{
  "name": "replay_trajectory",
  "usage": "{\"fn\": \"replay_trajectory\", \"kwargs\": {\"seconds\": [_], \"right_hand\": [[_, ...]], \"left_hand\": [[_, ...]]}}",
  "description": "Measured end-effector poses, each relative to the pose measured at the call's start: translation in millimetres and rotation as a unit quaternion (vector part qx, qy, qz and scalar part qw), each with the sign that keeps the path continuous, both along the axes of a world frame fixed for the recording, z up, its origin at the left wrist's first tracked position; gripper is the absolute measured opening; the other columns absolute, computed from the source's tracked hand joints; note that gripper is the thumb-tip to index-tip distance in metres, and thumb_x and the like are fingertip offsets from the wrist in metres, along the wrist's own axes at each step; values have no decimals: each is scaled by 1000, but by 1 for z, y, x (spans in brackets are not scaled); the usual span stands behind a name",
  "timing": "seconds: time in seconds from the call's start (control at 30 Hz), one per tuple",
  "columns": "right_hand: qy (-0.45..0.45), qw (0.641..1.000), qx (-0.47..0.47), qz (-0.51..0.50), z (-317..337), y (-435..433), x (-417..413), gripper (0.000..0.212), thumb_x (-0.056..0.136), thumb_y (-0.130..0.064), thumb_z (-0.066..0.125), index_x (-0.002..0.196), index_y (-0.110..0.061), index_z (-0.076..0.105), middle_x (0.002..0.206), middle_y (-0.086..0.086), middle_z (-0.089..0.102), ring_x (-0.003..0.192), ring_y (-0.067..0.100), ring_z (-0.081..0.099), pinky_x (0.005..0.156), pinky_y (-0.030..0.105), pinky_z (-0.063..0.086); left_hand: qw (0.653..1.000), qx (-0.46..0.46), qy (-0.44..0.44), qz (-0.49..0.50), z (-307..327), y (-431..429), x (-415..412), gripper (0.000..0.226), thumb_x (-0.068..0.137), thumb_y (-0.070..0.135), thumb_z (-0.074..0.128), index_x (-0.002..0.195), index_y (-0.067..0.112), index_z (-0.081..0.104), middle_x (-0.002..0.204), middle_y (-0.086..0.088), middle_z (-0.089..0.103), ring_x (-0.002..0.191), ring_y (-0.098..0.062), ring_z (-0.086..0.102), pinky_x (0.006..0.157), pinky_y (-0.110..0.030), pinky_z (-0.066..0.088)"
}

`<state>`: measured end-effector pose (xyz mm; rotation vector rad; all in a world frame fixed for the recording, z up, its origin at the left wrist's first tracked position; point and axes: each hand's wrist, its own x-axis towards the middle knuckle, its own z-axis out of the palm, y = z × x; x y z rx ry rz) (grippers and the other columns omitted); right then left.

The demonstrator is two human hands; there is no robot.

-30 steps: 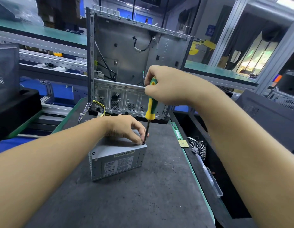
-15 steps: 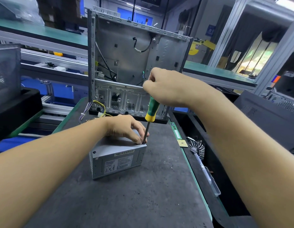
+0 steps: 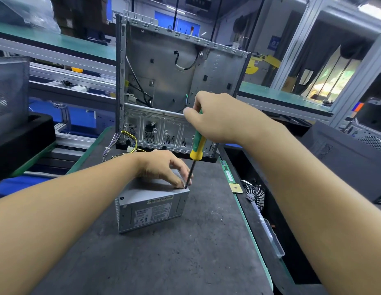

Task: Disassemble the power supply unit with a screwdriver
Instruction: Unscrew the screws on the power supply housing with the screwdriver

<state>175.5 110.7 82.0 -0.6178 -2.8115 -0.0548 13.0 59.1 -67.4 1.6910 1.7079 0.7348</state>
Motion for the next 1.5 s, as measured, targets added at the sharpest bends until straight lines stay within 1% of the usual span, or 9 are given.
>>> {"fn": "replay_trajectory", "kwargs": {"seconds": [0.17, 0.3, 0.5, 0.7, 0.9, 1.03, 1.17, 1.33, 1.5], "right_hand": [[11, 999, -35, 32, 0, 4, 0, 13, 97, -27, 44, 98, -19, 54, 100, 1, 60, 79, 18, 54, 62, 32, 37], [9, 997, -67, 31, 1, 2, 0, 16, 92, -32, 46, 99, -22, 56, 92, -9, 56, 76, 6, 52, 58, 28, 37], [29, 999, 14, 5, -5, 3, -4, 27, 100, -44, 40, 102, -20, 52, 104, 5, 60, 91, 29, 56, 73, 38, 44], [15, 998, -53, 43, 1, 0, -1, 15, 93, -29, 46, 98, -22, 58, 90, -10, 56, 76, 4, 51, 58, 24, 37], [29, 1000, 4, 10, -6, 2, -3, 23, 96, -47, 46, 97, -25, 54, 100, 1, 59, 91, 27, 56, 75, 38, 45], [21, 998, -30, 48, -5, 3, -1, 13, 95, -23, 48, 102, -20, 59, 97, -4, 56, 84, 17, 51, 68, 31, 38], [32, 996, -51, 63, -6, 1, -1, 10, 92, -24, 50, 96, -22, 58, 84, -14, 50, 72, 3, 47, 59, 23, 37], [59, 996, -40, 48, -10, 3, -3, 9, 91, -24, 49, 94, -23, 57, 85, -9, 53, 75, 15, 52, 62, 30, 39], [55, 994, -76, 59, -8, 3, 1, 5, 89, -26, 52, 92, -24, 55, 85, -13, 53, 69, 4, 50, 54, 25, 37]], "left_hand": [[1000, 7, 6, 15, -1, 1, 0, 20, 66, 29, 78, 85, 33, 82, 117, 20, 70, 117, -2, 61, 116, -38, 36], [1000, 2, -8, 12, -2, 2, -1, 19, 66, 25, 78, 85, 26, 82, 113, 20, 72, 115, -3, 62, 115, -39, 38], [1000, -10, 8, 14, 1, 0, 2, 23, 66, 31, 78, 89, 32, 82, 116, 25, 70, 115, 3, 60, 115, -35, 35], [1000, -7, -6, 15, 1, -1, 1, 20, 75, 19, 82, 83, 37, 81, 115, 23, 70, 116, 2, 59, 116, -34, 34], [1000, -1, 8, 20, -2, 2, -3, 14, 80, 11, 82, 90, 20, 81, 114, 21, 71, 111, 6, 60, 106, -21, 35], [1000, -3, 19, 14, -3, 3, -3, 10, 80, 18, 83, 88, 21, 80, 113, 20, 71, 111, 8, 60, 110, -24, 34], [999, 3, 40, 7, -2, 3, -3, 8, 80, 25, 84, 86, 23, 78, 111, 24, 71, 108, 12, 59, 104, -21, 34], [996, 33, 80, -3, -2, 1, -1, 6, 80, 33, 82, 80, 32, 77, 106, 27, 70, 104, 9, 60, 109, -35, 35], [995, 41, 93, 5, -3, 0, 1, 16, 77, 44, 82, 84, 30, 78, 102, 26, 71, 103, 6, 61, 112, -47, 34]]}}
